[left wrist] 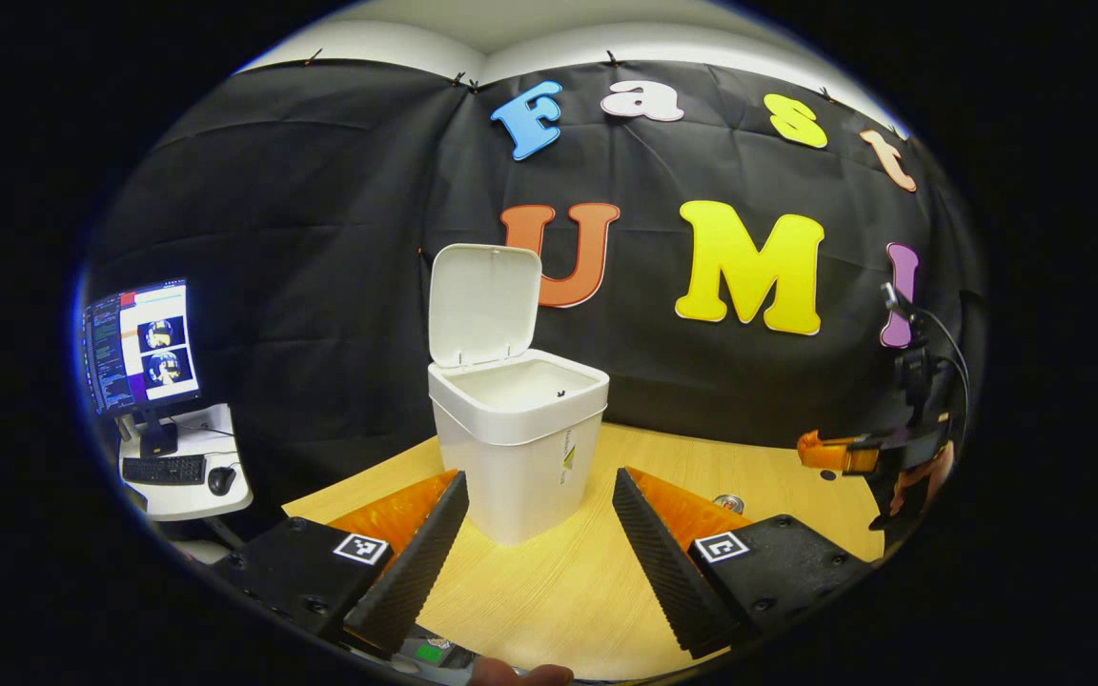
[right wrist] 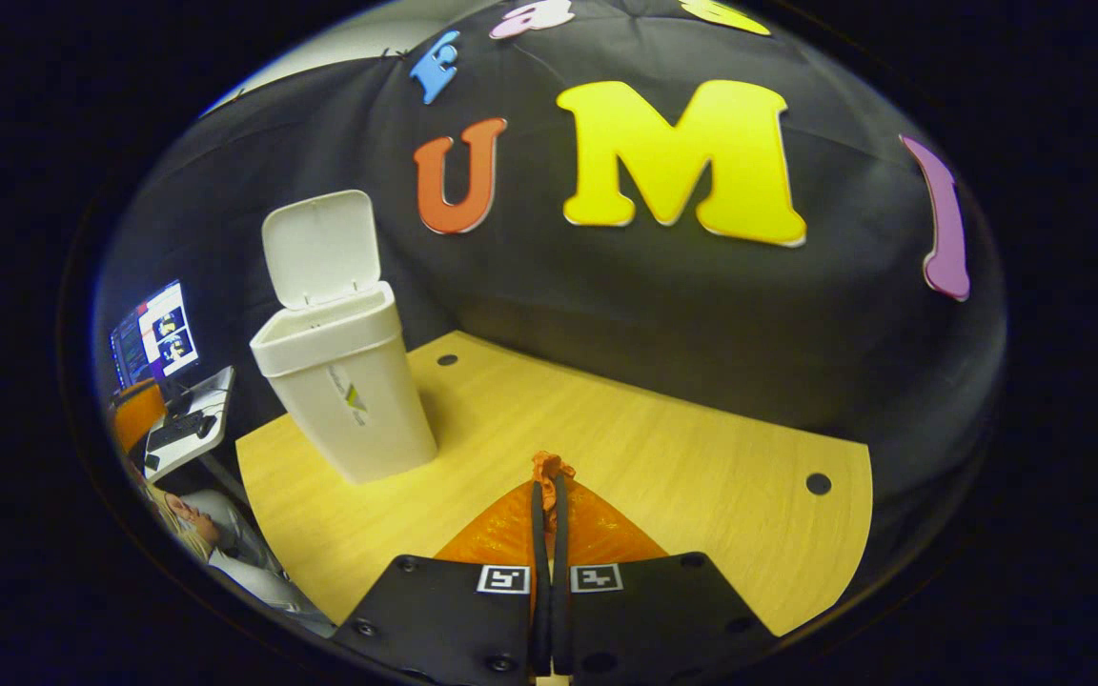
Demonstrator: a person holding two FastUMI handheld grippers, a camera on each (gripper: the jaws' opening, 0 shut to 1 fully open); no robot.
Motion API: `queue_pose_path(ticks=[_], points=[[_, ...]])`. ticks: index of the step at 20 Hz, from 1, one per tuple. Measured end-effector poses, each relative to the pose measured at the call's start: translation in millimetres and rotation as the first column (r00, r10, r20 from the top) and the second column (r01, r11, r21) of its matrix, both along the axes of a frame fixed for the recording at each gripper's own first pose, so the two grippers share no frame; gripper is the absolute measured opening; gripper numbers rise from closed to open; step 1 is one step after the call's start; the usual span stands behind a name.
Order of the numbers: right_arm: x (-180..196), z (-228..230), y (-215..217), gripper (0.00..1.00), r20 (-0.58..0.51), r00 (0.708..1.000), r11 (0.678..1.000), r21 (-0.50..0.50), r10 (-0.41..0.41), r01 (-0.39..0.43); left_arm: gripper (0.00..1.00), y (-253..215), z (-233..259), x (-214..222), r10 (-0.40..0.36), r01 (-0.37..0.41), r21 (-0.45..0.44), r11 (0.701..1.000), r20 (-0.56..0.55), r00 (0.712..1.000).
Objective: Press the lid of the desktop garbage bin to open it, pick up the crumpled paper on the desktop and throw it into the bin, then pick up the pop can on the desktop and drop it into the bin, and finally close the garbage bin lid.
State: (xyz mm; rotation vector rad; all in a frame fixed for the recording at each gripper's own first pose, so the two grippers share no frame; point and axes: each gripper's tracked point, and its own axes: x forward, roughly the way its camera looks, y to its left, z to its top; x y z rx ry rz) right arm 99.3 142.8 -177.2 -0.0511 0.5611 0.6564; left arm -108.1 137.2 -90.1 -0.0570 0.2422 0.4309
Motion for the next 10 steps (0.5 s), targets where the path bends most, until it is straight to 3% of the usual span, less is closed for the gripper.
queue_pose_path(ticks=[4, 10], points=[[-7.9, 42.3, 67.2, 0.00, 0.040, 0.997, 0.995, 0.077, 0.067, -0.070, 1.00, 18.0, 7.0, -13.9, 0.021, -0.021, 0.008, 1.000, 0.015, 1.000], [-6.8, 79.4, 166.9, 0.01, 0.116, 0.980, 0.976, 0.125, 0.162, -0.176, 1.00, 50.6, 17.5, -50.2, 0.111, -0.112, 0.017, 0.994, 0.032, 0.993]])
